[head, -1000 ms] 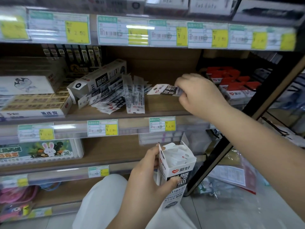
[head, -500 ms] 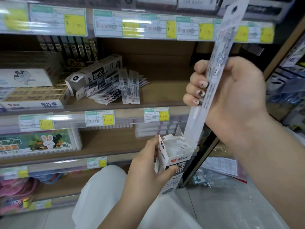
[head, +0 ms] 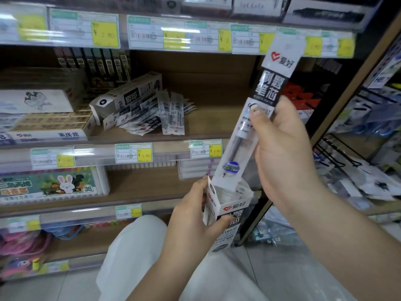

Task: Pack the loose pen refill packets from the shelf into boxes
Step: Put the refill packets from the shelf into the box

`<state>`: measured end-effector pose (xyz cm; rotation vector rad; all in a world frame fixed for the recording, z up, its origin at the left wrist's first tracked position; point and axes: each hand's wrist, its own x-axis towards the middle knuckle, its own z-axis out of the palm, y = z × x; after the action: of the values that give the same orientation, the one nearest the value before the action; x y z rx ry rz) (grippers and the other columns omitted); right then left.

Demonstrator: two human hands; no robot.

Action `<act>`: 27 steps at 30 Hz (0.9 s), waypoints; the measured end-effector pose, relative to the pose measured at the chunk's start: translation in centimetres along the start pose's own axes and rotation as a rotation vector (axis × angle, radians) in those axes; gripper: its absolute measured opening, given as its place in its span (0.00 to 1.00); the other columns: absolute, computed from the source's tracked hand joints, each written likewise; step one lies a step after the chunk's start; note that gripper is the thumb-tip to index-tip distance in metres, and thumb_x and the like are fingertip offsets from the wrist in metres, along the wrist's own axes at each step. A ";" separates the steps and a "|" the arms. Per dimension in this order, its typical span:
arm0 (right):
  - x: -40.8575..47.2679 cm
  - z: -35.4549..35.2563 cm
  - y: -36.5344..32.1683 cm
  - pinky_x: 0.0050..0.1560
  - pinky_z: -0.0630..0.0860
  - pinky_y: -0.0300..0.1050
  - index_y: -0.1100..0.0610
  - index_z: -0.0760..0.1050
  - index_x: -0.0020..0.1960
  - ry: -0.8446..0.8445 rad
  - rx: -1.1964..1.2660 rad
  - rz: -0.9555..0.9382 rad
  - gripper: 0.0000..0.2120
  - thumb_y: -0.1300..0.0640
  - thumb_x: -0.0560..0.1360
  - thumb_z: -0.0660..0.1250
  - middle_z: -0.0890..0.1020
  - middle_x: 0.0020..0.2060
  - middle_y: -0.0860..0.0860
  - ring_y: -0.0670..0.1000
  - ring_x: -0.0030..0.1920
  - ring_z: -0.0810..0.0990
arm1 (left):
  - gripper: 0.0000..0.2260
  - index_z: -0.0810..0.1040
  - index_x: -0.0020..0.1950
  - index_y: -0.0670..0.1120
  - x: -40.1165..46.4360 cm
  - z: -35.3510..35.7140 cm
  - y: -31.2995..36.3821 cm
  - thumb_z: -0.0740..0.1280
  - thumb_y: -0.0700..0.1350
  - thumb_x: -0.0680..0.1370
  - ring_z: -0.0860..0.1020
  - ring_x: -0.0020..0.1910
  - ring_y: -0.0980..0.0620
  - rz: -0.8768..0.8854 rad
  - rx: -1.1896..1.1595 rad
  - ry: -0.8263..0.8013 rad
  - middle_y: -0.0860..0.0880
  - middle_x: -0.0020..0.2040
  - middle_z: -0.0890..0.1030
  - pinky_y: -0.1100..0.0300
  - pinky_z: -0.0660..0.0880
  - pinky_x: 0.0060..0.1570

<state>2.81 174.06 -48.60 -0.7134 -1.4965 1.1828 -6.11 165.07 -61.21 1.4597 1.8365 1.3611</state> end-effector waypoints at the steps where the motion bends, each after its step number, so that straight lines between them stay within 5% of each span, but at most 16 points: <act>1: 0.1 -0.3 0.1 0.44 0.71 0.39 0.47 0.71 0.46 0.020 -0.033 -0.047 0.07 0.58 0.77 0.59 0.77 0.36 0.39 0.39 0.40 0.76 | 0.28 0.68 0.60 0.64 0.0 0.0 0.0 0.77 0.46 0.67 0.77 0.54 0.65 -0.003 0.000 0.003 0.65 0.53 0.79 0.59 0.76 0.53; 7: -0.1 -1.4 0.6 0.51 0.70 0.34 0.43 0.67 0.52 -0.023 -0.226 -0.236 0.11 0.59 0.75 0.59 0.76 0.47 0.39 0.39 0.50 0.76 | 0.30 0.66 0.62 0.64 -0.2 0.0 0.1 0.75 0.49 0.65 0.76 0.56 0.65 -0.011 -0.004 0.005 0.66 0.55 0.78 0.58 0.76 0.56; 14: -0.7 -2.3 0.4 0.54 0.70 0.32 0.52 0.65 0.64 -0.180 -0.304 -0.291 0.17 0.61 0.77 0.58 0.75 0.52 0.41 0.39 0.55 0.74 | 0.32 0.63 0.57 0.73 -0.1 -0.2 0.0 0.77 0.47 0.66 0.77 0.54 0.66 -0.001 0.016 0.013 0.67 0.53 0.78 0.60 0.76 0.54; 27: -0.3 -3.1 0.0 0.53 0.72 0.37 0.43 0.67 0.57 -0.258 -0.359 -0.354 0.13 0.57 0.75 0.60 0.77 0.49 0.36 0.39 0.53 0.76 | 0.31 0.65 0.63 0.63 0.0 0.3 0.0 0.77 0.47 0.66 0.76 0.58 0.63 -0.005 0.020 -0.011 0.64 0.57 0.78 0.55 0.75 0.57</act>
<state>5.87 174.77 -48.87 -0.5093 -1.9885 0.7645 -5.88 165.19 -61.38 1.4681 1.8504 1.3332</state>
